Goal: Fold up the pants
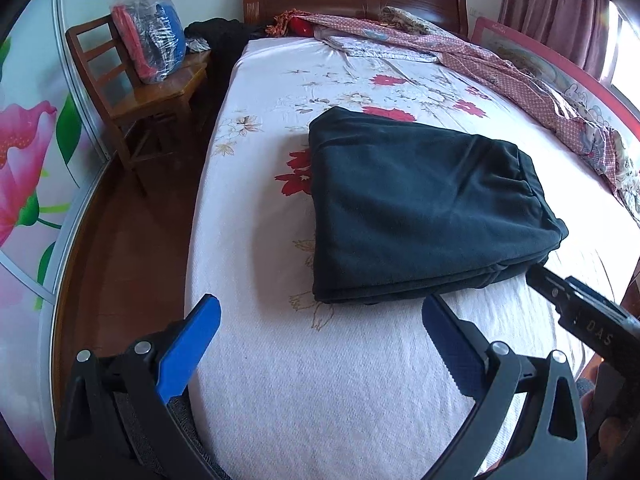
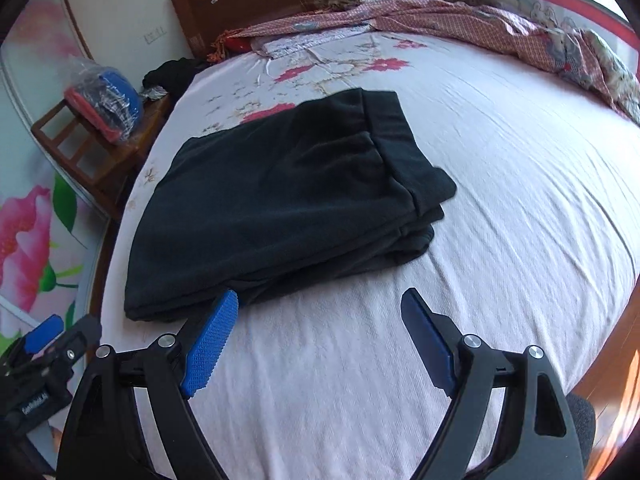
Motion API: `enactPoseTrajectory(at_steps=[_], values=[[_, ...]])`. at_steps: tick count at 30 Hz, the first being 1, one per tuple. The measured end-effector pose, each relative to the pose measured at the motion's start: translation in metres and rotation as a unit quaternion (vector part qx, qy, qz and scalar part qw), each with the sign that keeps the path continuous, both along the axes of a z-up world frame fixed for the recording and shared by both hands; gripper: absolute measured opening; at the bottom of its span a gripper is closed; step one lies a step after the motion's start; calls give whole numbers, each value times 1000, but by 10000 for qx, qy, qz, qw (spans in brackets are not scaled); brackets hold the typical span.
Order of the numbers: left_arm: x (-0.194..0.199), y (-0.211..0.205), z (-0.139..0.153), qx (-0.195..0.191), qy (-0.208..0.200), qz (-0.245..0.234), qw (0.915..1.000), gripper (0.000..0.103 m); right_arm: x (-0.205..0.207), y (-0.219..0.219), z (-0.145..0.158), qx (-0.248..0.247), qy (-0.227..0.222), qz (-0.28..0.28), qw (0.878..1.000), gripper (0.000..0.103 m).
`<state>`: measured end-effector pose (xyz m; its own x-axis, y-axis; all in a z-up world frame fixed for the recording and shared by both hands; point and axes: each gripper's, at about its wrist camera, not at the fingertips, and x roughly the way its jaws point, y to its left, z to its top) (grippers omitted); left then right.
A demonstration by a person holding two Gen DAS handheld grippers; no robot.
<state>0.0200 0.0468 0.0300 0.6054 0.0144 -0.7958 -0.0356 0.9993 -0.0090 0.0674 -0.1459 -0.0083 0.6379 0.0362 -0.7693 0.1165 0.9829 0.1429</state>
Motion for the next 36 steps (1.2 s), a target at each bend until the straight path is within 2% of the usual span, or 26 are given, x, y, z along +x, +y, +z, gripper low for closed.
enactPoseTrajectory(at_steps=[2, 4, 7, 12, 15, 18, 21, 23, 24, 26, 28, 30, 34, 36], values=[[0, -1, -4, 74, 9, 25, 10000, 101, 3, 9, 2, -255, -103, 20, 9996, 95], [-1, -1, -10, 110, -33, 44, 9999, 101, 1, 17, -1, -429, -158, 76, 9989, 95], [-1, -5, -22, 125, -27, -36, 9999, 101, -5, 21, -18, -442, 34, 240, 9987, 95], [-2, -16, -31, 224, 4, -215, 9995, 101, -19, 4, -23, -437, -78, -89, 9990, 95], [-3, -19, -32, 329, 10, -308, 9990, 101, -29, -14, -19, -200, -220, -479, 9984, 95], [-2, -13, -33, 288, 77, -213, 9993, 101, -35, -31, -26, -287, -29, -837, 9961, 95], [6, 1, -40, -243, 537, -79, 9982, 101, -33, -50, -36, -117, 399, -1225, 9916, 95], [8, 7, -42, -511, 679, -6, 9964, 101, -26, -57, -39, 223, 627, -1249, 9899, 95], [8, 7, -42, -758, 715, -132, 9945, 101, -22, -57, -37, 383, 639, -1154, 9905, 95], [6, 8, -42, -1257, 701, -282, 9892, 101, -20, -58, -32, 832, 458, -884, 9915, 95], [6, 9, -42, -1749, 784, -373, 9808, 101, -20, -62, -27, 1498, 218, -605, 9866, 95], [6, 8, -45, -2024, 847, -414, 9747, 101, -22, -68, -25, 1883, 78, -433, 9811, 95], [5, 8, -50, -2309, 803, -432, 9687, 101, -30, -73, -30, 1908, 275, -455, 9802, 95], [8, 7, -50, -2365, 854, -389, 9671, 101, -30, -70, -27, 1407, 299, -540, 9881, 95]])
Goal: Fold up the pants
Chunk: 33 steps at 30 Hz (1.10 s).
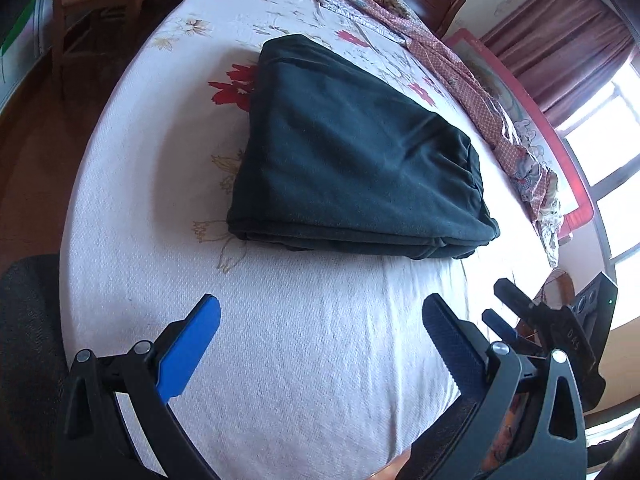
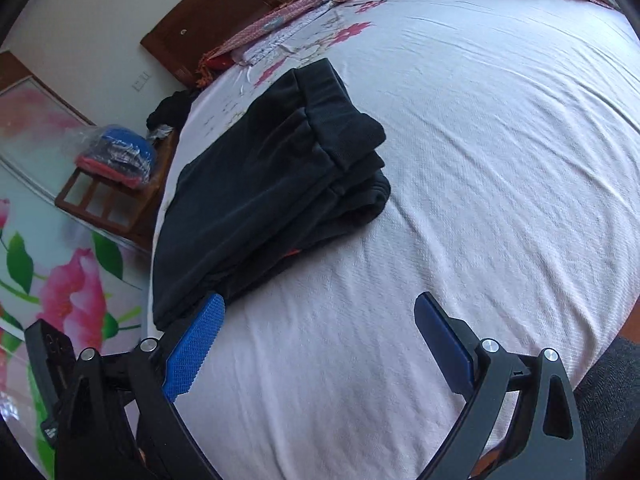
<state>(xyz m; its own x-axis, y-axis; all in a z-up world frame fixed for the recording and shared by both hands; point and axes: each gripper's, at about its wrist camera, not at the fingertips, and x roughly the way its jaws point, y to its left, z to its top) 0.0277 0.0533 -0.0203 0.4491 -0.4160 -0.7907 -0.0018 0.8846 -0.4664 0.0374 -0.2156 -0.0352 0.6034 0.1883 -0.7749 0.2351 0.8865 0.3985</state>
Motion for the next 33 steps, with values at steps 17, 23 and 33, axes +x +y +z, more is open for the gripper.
enactPoseTrajectory(at_steps=[17, 23, 33], values=[[3, -23, -2, 707, 131, -595, 9956, 101, 71, -5, -13, 2802, -541, 6, 9584, 95], [3, -17, -2, 667, 121, -508, 9964, 101, 66, -9, -25, 2760, 333, -168, 9604, 95], [5, -15, -8, 593, 281, -489, 9966, 101, 77, -13, -26, 2486, 200, -504, 9671, 24]])
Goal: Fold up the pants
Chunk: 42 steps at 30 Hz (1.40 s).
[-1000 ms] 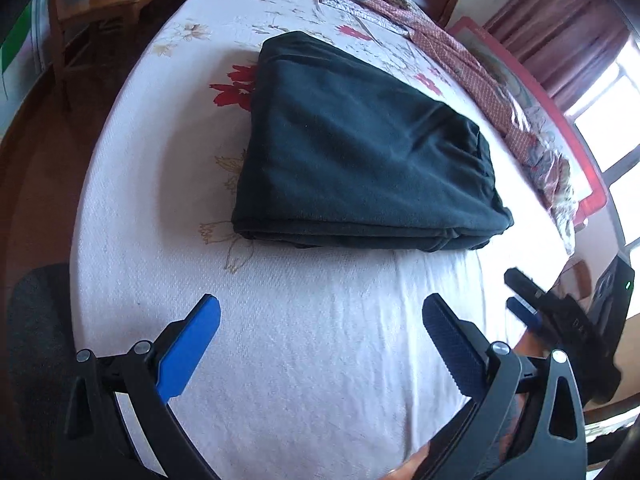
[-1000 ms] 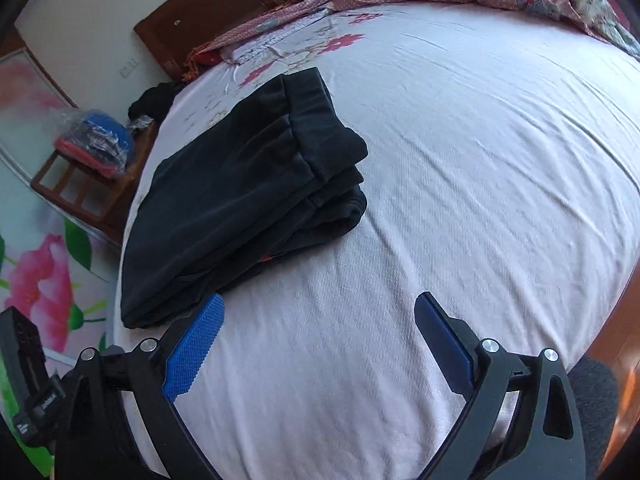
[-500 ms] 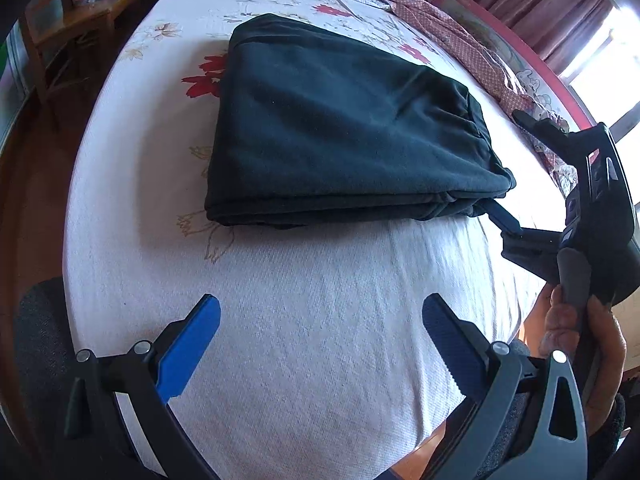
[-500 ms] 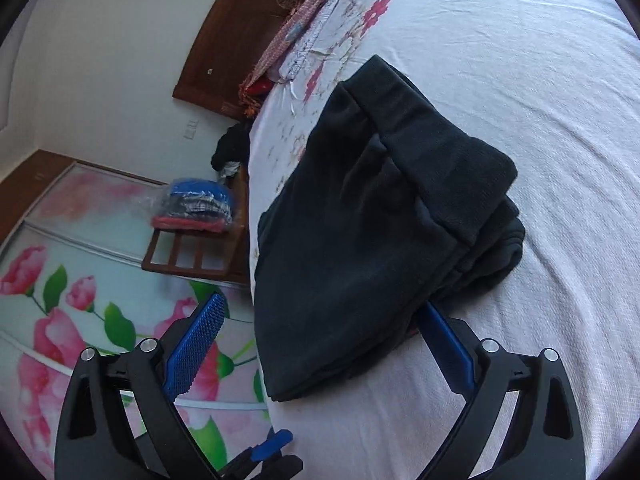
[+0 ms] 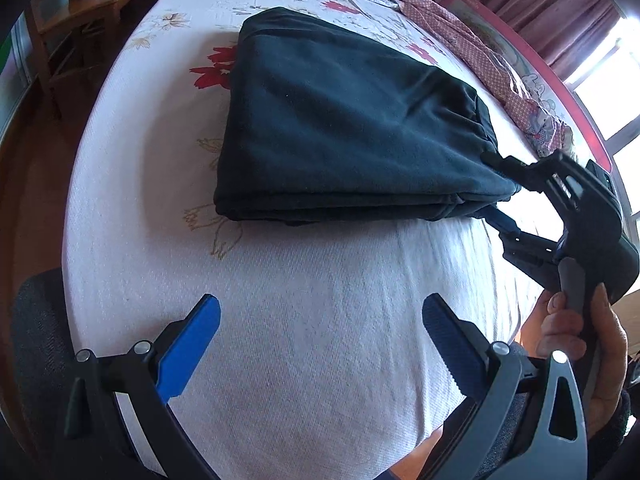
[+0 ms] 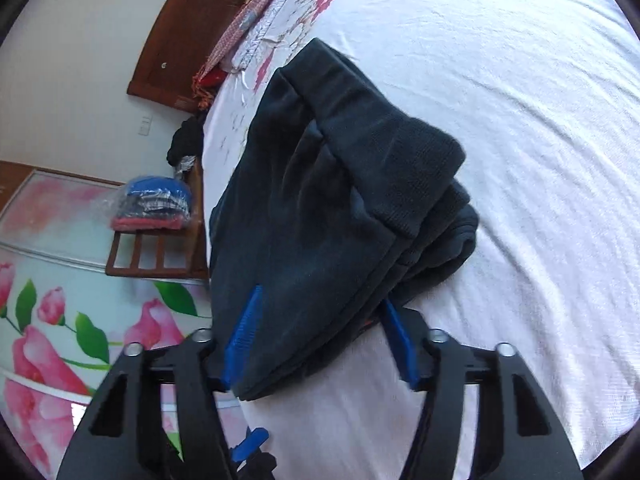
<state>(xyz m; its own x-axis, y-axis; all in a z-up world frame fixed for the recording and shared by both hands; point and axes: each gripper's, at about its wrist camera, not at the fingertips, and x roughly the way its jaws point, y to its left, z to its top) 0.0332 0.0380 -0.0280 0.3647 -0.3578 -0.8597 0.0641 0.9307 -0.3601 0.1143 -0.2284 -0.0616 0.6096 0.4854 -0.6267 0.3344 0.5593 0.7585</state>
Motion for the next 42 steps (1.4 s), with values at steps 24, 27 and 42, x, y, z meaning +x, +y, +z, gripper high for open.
enactPoseTrajectory(at_steps=[24, 27, 42], values=[[6, 15, -3, 32, 106, 164, 9998, 101, -33, -10, 5, 87, -60, 43, 9999, 22], [16, 20, 12, 14, -194, 225, 9996, 101, -34, -18, 53, -490, -559, 41, 9972, 22], [77, -38, 10, 435, -753, -826, 9928, 101, 131, -38, 37, -1575, 262, 653, 9850, 28]])
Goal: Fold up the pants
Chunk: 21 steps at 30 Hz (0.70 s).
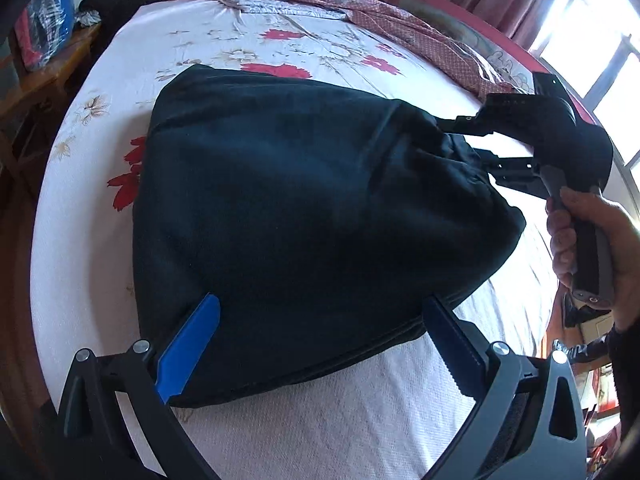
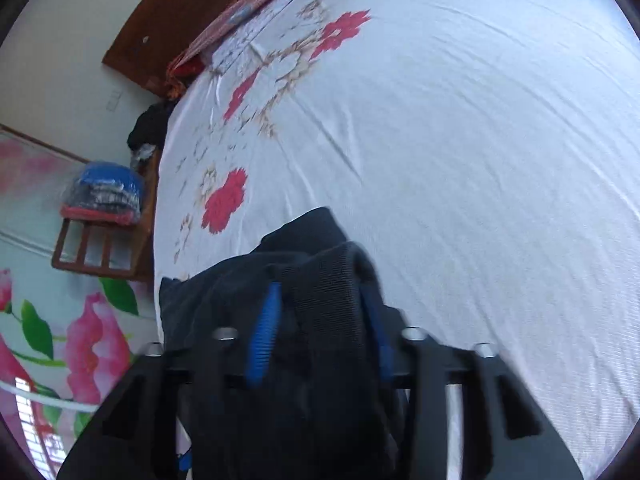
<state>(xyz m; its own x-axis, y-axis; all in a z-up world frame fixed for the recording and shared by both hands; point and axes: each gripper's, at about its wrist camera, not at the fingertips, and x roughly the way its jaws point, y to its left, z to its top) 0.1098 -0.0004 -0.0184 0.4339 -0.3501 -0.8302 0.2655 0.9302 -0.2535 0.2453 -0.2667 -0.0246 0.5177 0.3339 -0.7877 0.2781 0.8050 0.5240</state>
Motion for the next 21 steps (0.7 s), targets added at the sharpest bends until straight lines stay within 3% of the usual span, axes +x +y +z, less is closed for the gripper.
enactPoseTrajectory(at_steps=[2, 5, 7, 8, 11, 13, 15, 18, 20, 21], values=[[-1, -2, -2, 57, 36, -30, 10000, 101, -6, -2, 9, -111, -136, -62, 9998, 23], [-1, -5, -5, 126, 3, -78, 9999, 101, -6, -10, -7, 7, -118, -187, 9998, 25], [-1, -8, -6, 223, 2, -96, 9997, 101, -5, -9, -5, -258, -8, -199, 9995, 42], [-2, -9, -5, 231, -2, -107, 9997, 101, -10, -11, 2, -321, -23, -314, 9990, 55], [-4, -7, -6, 188, -6, -78, 9998, 101, -48, -11, 38, -114, -711, -568, 9958, 55], [-4, -8, -7, 221, -30, -71, 9997, 101, -74, 3, 51, 214, -1026, -260, 9942, 55], [-6, -9, -7, 276, -56, -86, 9996, 101, -95, 17, 42, 578, -1039, 100, 9929, 55], [-5, -8, -7, 246, -57, -88, 9996, 101, -107, 10, -10, 712, -452, -9, 9964, 52], [-4, -9, -7, 310, -49, -121, 9994, 101, -115, -8, -13, 1324, -627, -328, 9887, 45], [-5, -11, -6, 371, -58, -126, 9992, 101, -121, -11, -2, 1429, -745, -421, 9860, 46]])
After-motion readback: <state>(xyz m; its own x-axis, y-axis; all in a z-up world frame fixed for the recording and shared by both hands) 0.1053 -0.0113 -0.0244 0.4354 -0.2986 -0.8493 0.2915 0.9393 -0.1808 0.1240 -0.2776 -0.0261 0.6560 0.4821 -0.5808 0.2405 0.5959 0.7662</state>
